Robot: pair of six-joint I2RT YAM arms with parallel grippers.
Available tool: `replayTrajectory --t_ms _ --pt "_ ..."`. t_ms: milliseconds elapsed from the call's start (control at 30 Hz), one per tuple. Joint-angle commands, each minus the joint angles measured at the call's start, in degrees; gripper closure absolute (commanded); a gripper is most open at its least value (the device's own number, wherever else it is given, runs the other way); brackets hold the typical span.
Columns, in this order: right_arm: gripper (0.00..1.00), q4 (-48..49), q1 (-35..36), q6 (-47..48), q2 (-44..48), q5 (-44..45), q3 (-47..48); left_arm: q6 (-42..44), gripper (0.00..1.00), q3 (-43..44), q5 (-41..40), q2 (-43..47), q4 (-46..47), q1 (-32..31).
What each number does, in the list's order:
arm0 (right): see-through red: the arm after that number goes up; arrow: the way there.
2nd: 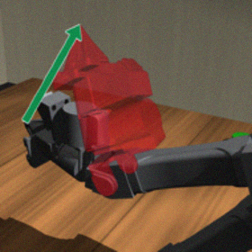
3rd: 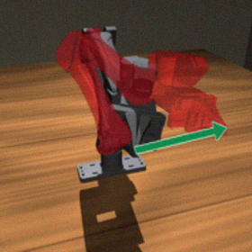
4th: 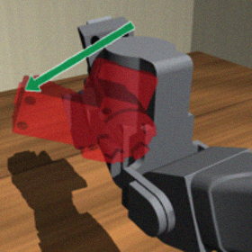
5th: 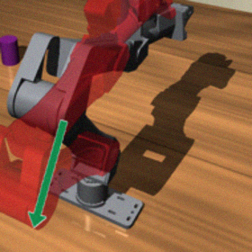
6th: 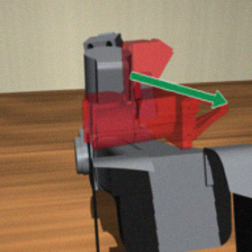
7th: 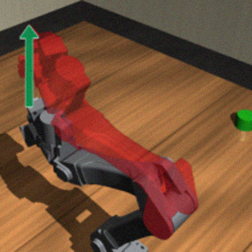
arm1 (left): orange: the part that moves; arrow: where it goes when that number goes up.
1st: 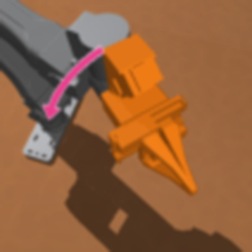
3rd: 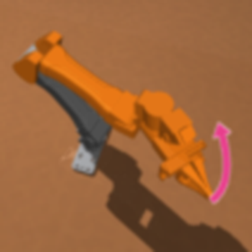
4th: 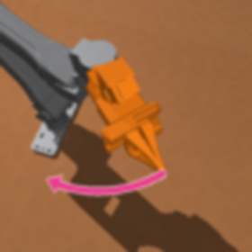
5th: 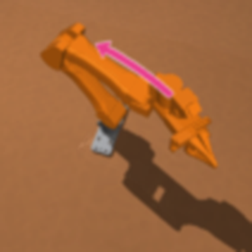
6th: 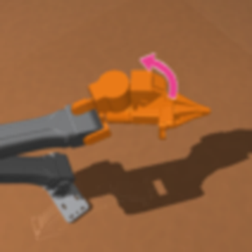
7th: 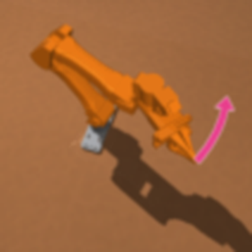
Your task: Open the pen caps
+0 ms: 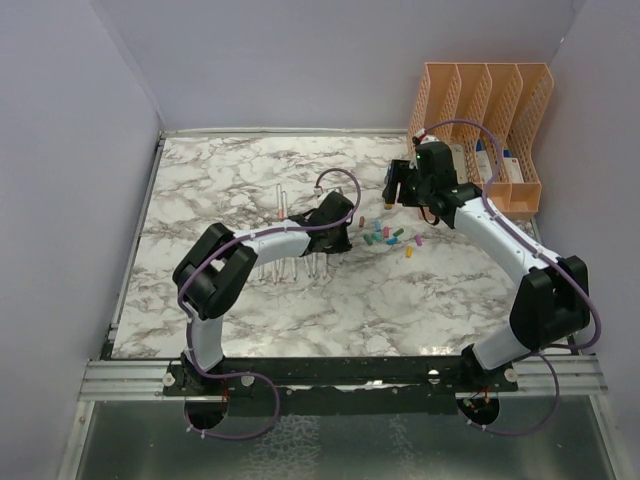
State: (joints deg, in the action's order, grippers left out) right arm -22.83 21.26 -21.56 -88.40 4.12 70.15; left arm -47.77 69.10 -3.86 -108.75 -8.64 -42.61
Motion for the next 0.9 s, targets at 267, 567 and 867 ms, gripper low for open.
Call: replayTrajectory --t_ms 267,567,867 --pt "0.36 1.19 -0.83 0.76 3.14 -2.36 -0.23 -0.65 0.67 -0.75 -2.91 -0.94 0.06 -0.19" --pt "0.36 0.68 -0.78 1.01 3.61 -2.96 -0.14 -0.4 0.63 -1.94 -4.11 3.31 -1.03 0.09" --pt "0.36 -2.96 0.58 3.42 -1.37 -8.9 1.78 2.02 0.31 -5.16 -6.35 18.74 -0.4 3.69"
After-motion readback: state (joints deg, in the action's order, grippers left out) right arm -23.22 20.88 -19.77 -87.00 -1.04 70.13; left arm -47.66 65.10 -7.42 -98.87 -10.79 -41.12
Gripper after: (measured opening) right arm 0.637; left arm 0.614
